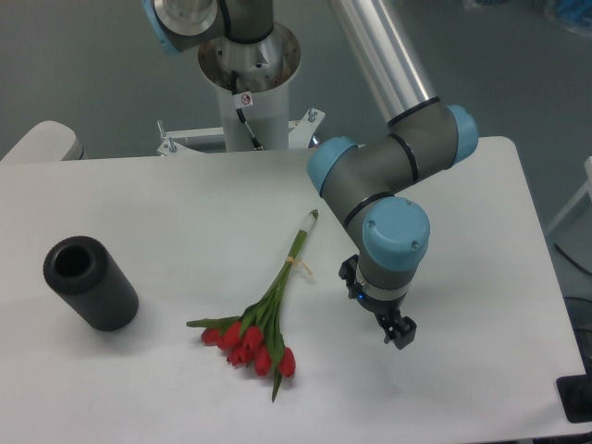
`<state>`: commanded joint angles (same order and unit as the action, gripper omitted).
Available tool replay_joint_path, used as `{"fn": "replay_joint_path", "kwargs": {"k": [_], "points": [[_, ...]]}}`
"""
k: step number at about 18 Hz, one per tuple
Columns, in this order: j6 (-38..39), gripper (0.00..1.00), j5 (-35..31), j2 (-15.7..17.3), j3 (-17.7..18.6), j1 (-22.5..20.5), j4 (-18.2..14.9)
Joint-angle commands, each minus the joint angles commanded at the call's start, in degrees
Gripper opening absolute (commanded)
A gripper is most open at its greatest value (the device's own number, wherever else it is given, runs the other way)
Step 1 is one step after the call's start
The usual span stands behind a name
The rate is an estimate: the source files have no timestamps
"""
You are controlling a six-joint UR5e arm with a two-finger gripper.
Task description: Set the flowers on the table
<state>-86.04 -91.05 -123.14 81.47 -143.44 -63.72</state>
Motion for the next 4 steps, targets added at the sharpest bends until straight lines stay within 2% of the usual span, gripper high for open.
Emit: {"fn": "replay_joint_path", "kwargs": {"k": [4], "points": [[0.00, 1.00, 0.00, 0.09, 0.26, 0.00, 0.09]]}}
